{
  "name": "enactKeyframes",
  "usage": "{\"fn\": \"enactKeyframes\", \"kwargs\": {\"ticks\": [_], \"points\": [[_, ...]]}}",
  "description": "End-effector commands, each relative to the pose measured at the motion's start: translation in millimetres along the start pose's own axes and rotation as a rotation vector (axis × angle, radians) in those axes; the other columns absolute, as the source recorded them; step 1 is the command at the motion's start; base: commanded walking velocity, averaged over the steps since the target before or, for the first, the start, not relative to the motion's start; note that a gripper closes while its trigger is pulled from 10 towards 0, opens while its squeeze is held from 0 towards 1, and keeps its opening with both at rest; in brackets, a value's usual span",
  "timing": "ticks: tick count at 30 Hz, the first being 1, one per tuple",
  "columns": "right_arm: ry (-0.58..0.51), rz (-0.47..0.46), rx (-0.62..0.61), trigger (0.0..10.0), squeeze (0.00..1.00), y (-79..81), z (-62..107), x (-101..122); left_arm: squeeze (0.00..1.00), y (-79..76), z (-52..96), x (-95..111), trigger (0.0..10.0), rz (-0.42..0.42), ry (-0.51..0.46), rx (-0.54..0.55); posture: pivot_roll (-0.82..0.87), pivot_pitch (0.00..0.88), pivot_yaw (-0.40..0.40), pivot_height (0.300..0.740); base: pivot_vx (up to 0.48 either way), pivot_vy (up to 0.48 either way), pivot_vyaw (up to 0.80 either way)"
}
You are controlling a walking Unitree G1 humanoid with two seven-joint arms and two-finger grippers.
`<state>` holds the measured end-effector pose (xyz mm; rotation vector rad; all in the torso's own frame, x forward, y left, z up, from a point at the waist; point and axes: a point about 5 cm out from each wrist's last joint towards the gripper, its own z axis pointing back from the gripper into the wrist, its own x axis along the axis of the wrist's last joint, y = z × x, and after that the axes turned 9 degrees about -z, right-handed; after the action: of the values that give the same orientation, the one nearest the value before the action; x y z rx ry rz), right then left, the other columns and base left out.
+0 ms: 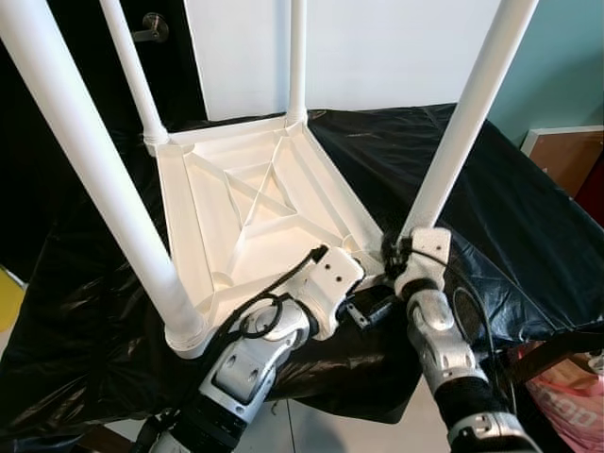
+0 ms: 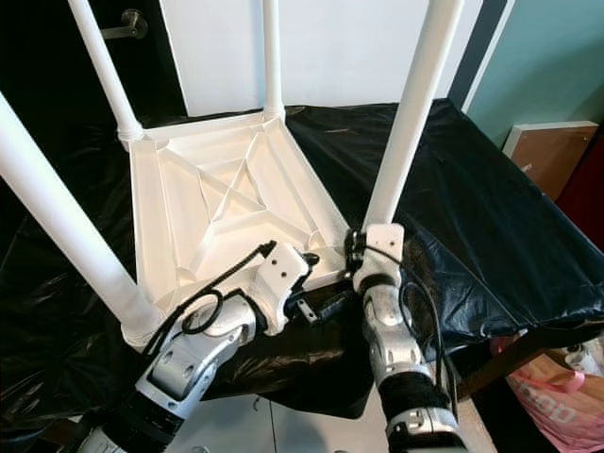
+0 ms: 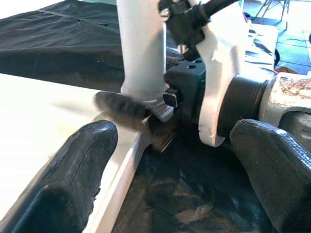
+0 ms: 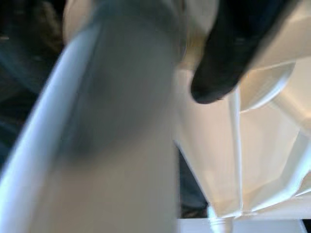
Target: Building children table
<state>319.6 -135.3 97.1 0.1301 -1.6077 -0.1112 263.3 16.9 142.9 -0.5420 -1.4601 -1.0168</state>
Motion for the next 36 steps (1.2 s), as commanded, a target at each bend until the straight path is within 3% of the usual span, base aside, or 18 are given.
{"fn": "enactKeyframes", "kwargs": {"ticks": [1, 11, 12, 13, 14, 22, 30, 31, 36], "points": [[-0.006, 0.005, 0.023, 10.0, 1.00, -1.9, 1.7, 1, 0.00, -2.4, -0.2, -3, 10.0, 0.000, 0.014, -0.026, -0.12, 0.013, -0.055, 0.740, 0.000, 0.000, 0.00], [-0.001, 0.006, 0.120, 10.0, 1.00, -17.3, 5.9, 3, 0.00, -2.6, -0.6, -3, 10.0, -0.002, 0.014, -0.028, -0.13, 0.009, -0.051, 0.740, 0.000, 0.000, 0.00], [0.012, 0.019, 0.166, 10.0, 0.22, -21.5, 5.9, 4, 0.00, -3.3, -0.9, -4, 10.0, -0.001, 0.013, -0.031, -0.13, 0.007, -0.049, 0.740, 0.000, 0.000, 0.00], [0.012, 0.019, 0.166, 10.0, 0.22, -21.5, 5.9, 4, 0.00, -3.3, -0.9, -4, 10.0, -0.001, 0.013, -0.031, -0.13, 0.007, -0.049, 0.740, 0.000, 0.000, 0.00], [0.029, 0.030, 0.219, 10.0, 0.00, -26.4, 4.0, 6, 0.00, -4.2, -1.5, -3, 10.0, 0.000, 0.012, -0.036, -0.14, 0.008, -0.046, 0.740, 0.000, 0.000, 0.00], [0.072, 0.112, 0.407, 10.0, 0.00, -31.3, -8.8, 18, 0.00, -5.4, -3.3, -4, 10.0, -0.001, 0.009, -0.053, -0.15, 0.001, -0.035, 0.740, 0.000, 0.000, 0.00], [0.091, 0.142, 0.481, 10.0, 0.00, -24.6, -15.1, 19, 0.00, -2.5, -2.8, -3, 10.0, -0.010, 0.010, -0.049, -0.13, 0.000, -0.039, 0.740, 0.000, 0.000, 0.00], [0.096, 0.142, 0.493, 0.0, 0.00, -23.8, -14.5, 18, 0.00, -2.2, -2.3, -3, 10.0, -0.012, 0.011, -0.047, -0.13, 0.000, -0.039, 0.740, 0.000, 0.000, 0.00], [0.117, 0.136, 0.515, 0.0, 0.00, -26.2, -12.1, 14, 0.00, -1.7, -1.1, -4, 10.0, -0.013, 0.013, -0.043, -0.12, 0.000, -0.038, 0.740, 0.000, 0.000, 0.00]]}}
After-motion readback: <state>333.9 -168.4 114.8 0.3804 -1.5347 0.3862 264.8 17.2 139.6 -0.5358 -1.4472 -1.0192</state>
